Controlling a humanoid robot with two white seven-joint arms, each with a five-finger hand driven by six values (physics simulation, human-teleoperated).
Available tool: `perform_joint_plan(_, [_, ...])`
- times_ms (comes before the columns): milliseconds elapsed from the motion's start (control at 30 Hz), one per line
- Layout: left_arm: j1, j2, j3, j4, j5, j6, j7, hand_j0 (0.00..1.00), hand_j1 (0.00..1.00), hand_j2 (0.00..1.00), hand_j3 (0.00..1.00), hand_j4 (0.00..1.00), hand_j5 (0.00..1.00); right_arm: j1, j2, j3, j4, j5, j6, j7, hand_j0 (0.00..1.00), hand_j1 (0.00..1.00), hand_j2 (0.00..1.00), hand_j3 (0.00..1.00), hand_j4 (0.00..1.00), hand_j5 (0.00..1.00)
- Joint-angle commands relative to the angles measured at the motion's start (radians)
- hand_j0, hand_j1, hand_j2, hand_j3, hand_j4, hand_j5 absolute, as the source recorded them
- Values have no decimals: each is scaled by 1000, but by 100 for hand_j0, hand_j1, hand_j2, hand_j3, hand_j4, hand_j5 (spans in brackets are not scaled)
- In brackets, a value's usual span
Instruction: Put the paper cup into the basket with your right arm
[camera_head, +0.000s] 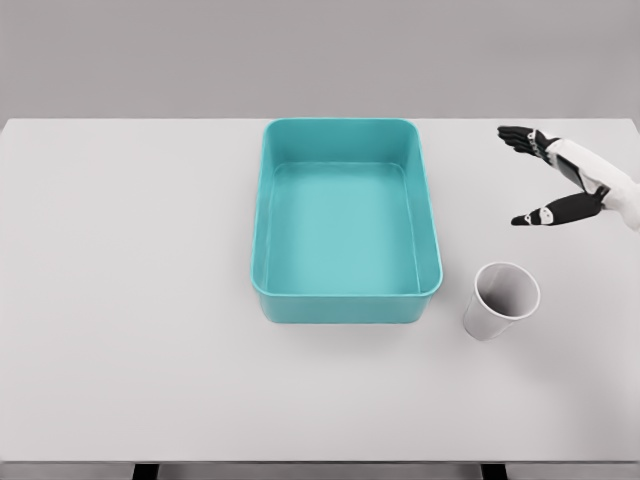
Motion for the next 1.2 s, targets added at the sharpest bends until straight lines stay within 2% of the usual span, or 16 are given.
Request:
perform_joint_plan(0, [0, 0, 0, 0, 0, -1, 0, 100, 100, 100, 100, 100, 100, 3, 17, -10, 9, -7, -17, 0, 100, 100, 100, 100, 100, 100])
perform_joint_plan(33, [0, 0, 0, 0, 0, -1, 0, 100, 100, 100, 100, 100, 100, 54, 0, -62, -5, -10, -55, 0, 100, 100, 100, 100, 100, 100])
perform_joint_plan(67, [-2, 0, 0, 0, 0, -1, 0, 100, 100, 100, 100, 100, 100, 141, -2, -137, -40, -9, -57, 0, 100, 100, 100, 100, 100, 100])
perform_joint_plan(133, [0, 0, 0, 0, 0, -1, 0, 100, 100, 100, 100, 100, 100, 232, -23, -232, -43, -10, -161, 0, 100, 100, 100, 100, 100, 100])
perform_joint_plan(200, [0, 0, 0, 0, 0, -1, 0, 100, 100, 100, 100, 100, 100, 313, -34, -314, -42, -15, -216, 0, 100, 100, 100, 100, 100, 100])
perform_joint_plan(300, [-2, 0, 0, 0, 0, 1, 0, 100, 100, 100, 100, 100, 100, 348, -48, -300, -48, 4, -219, 0, 100, 100, 100, 100, 100, 100])
perform_joint_plan(333, [0, 0, 0, 0, 0, 1, 0, 100, 100, 100, 100, 100, 100, 380, -85, -297, -55, 2, -233, 0, 100, 100, 100, 100, 100, 100])
perform_joint_plan(400, [0, 0, 0, 0, 0, -1, 0, 100, 100, 100, 100, 100, 100, 408, -80, -301, -81, -7, -265, 0, 100, 100, 100, 100, 100, 100])
perform_joint_plan(500, [0, 0, 0, 0, 0, 1, 0, 100, 100, 100, 100, 100, 100, 497, -106, -307, -147, -102, -297, 0, 100, 100, 100, 100, 100, 100])
perform_joint_plan(567, [0, 0, 0, 0, 0, -1, 0, 100, 100, 100, 100, 100, 100, 512, -95, -309, -196, -104, -296, 0, 100, 100, 100, 100, 100, 100])
perform_joint_plan(667, [0, 0, 0, 0, 0, 1, 0, 100, 100, 100, 100, 100, 100, 532, -43, -300, -203, -102, -297, 0, 100, 100, 100, 100, 100, 100])
perform_joint_plan(733, [-2, 0, 0, 0, 0, -1, 0, 100, 100, 100, 100, 100, 100, 568, -37, -297, -201, -101, -294, 0, 100, 100, 100, 100, 100, 100])
perform_joint_plan(833, [0, 0, 2, -2, 0, 1, 0, 100, 100, 100, 100, 100, 100, 572, -31, -297, -198, -99, -290, 0, 100, 100, 100, 100, 100, 100])
perform_joint_plan(1033, [0, 0, 2, 0, 0, 1, 0, 100, 100, 100, 100, 100, 100, 565, 27, -275, -193, -85, -278, 0, 100, 100, 100, 100, 100, 100])
perform_joint_plan(1167, [0, 0, 2, 0, 0, -1, 0, 100, 100, 100, 100, 100, 100, 557, 33, -251, -175, -71, -276, 0, 100, 100, 100, 100, 100, 100])
